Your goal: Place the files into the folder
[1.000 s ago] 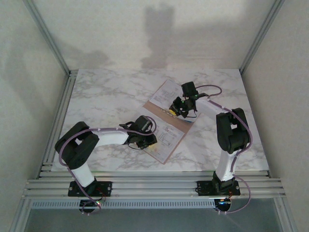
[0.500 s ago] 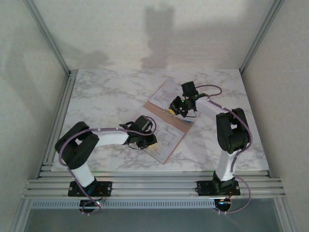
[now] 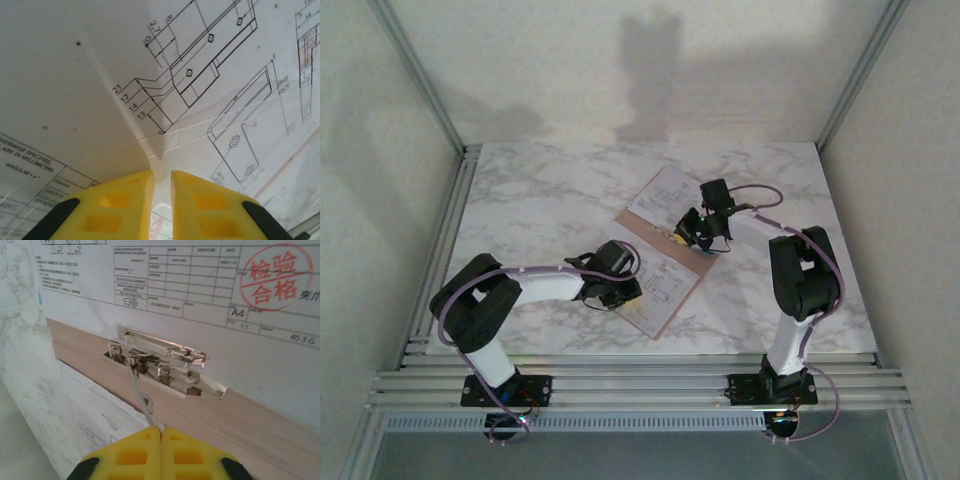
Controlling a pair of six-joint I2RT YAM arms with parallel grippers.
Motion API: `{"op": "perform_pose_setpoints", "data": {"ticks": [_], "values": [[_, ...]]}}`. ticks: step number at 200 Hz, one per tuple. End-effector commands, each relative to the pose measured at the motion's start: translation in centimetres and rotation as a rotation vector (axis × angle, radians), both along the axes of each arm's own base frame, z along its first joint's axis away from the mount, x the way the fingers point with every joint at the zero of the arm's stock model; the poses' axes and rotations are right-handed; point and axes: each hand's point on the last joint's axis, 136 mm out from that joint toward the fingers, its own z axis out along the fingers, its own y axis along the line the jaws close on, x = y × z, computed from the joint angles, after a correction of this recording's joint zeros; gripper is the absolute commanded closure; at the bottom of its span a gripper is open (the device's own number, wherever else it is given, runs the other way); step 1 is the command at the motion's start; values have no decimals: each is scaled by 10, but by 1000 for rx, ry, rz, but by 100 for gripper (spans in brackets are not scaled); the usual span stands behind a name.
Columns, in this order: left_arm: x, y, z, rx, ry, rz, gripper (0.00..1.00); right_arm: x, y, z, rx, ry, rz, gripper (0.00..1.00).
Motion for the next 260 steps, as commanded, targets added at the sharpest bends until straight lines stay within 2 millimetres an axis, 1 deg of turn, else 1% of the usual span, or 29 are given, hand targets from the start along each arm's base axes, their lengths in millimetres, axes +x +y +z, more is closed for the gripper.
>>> {"op": "perform_pose_setpoints", "data": {"ticks": [1, 26, 47, 68, 92, 113, 136, 146, 163, 181, 196, 221, 260], "values": [[-19, 36, -21, 131, 77, 51, 83, -11, -25, -24, -71, 24, -38, 100], [-14, 41, -15, 149, 61, 60, 83, -17, -25, -37, -46, 38, -56, 100], [-4, 32, 3, 124, 23, 53, 81, -20, -25, -44, -33, 51, -76, 100], [5, 12, 26, 85, -20, 15, 78, -22, -26, -48, -37, 62, -85, 100], [5, -19, 42, 26, -44, -74, 76, -23, -28, -51, -45, 71, -94, 100], [-2, -44, 40, -6, -36, -148, 76, -24, -29, -54, -43, 76, -100, 100], [-10, -61, 26, -11, -10, -183, 77, -25, -30, -57, -47, 79, -106, 100], [-12, -64, 20, -8, 2, -188, 77, -25, -30, -58, -51, 76, -106, 100], [-15, -62, 7, 17, 26, -175, 78, -24, -31, -59, -54, 67, -108, 100], [-21, -52, -9, 61, 61, -157, 80, -23, -32, -63, -63, 68, -106, 100], [-26, -41, -18, 94, 80, -142, 81, -24, -34, -69, -76, 74, -106, 100], [-35, -27, -28, 133, 107, -125, 81, -26, -37, -78, -87, 88, -116, 100], [-43, -13, -34, 162, 124, -105, 82, -28, -41, -87, -112, 110, -126, 100]]}}
